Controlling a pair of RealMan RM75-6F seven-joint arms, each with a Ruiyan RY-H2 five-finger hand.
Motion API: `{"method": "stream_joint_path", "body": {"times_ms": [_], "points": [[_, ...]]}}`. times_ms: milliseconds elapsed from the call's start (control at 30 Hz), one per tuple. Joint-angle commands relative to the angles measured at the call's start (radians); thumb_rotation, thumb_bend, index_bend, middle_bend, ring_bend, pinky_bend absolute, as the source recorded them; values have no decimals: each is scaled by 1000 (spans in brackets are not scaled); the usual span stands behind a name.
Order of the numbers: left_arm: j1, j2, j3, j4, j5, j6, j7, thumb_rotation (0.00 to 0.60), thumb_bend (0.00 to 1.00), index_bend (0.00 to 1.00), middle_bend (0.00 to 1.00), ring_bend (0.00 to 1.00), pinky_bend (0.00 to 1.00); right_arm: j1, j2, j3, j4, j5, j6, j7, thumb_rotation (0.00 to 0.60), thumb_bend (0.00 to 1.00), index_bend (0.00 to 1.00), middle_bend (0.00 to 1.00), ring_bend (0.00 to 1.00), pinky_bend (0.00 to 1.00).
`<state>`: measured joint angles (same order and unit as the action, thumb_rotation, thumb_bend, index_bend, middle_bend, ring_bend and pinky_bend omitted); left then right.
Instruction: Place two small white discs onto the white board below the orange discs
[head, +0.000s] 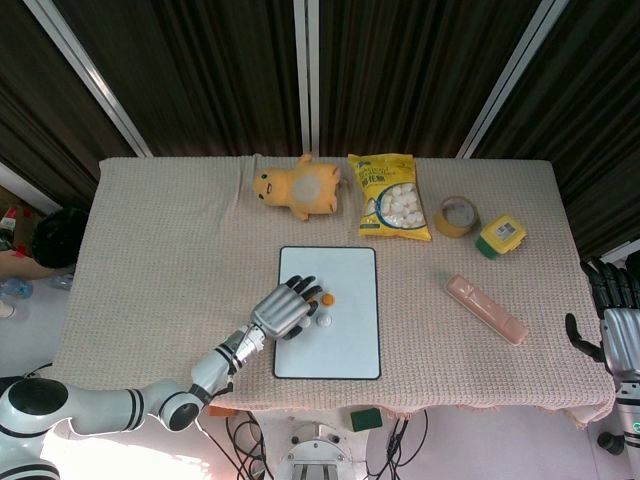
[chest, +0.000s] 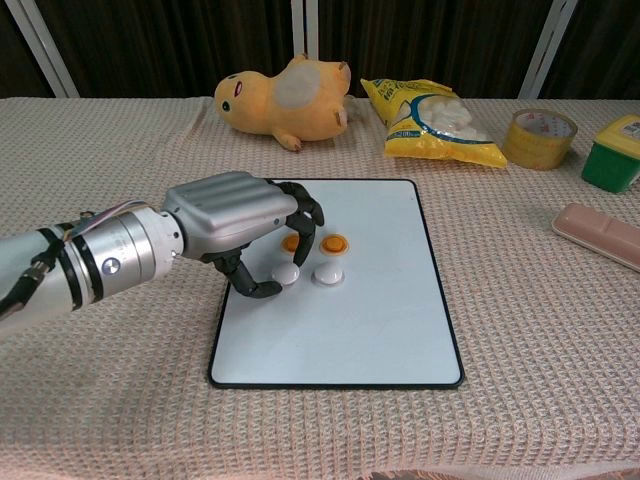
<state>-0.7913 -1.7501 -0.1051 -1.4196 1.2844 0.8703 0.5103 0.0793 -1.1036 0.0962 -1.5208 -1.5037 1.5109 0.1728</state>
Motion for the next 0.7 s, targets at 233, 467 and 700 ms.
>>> {"method": "stream_joint_path", "body": {"times_ms": [233,467,700], "points": [[-11,-14,1,9,-15,6,15,600,263,505,172,70,173,-3,2,-1,-2,-1,5,4,600,466,0,0,0,0],[-14,-17,7,11,-22,18,32,600,264,506,172,70,173,-4,4,-4,4,-6,4,8,600,466,0,0,0,0],[-18,-23,9,14,-29,22,35,600,264,505,172,70,173,-2,3,-5,13,-9,5,11,600,466,0,0,0,0]]}}
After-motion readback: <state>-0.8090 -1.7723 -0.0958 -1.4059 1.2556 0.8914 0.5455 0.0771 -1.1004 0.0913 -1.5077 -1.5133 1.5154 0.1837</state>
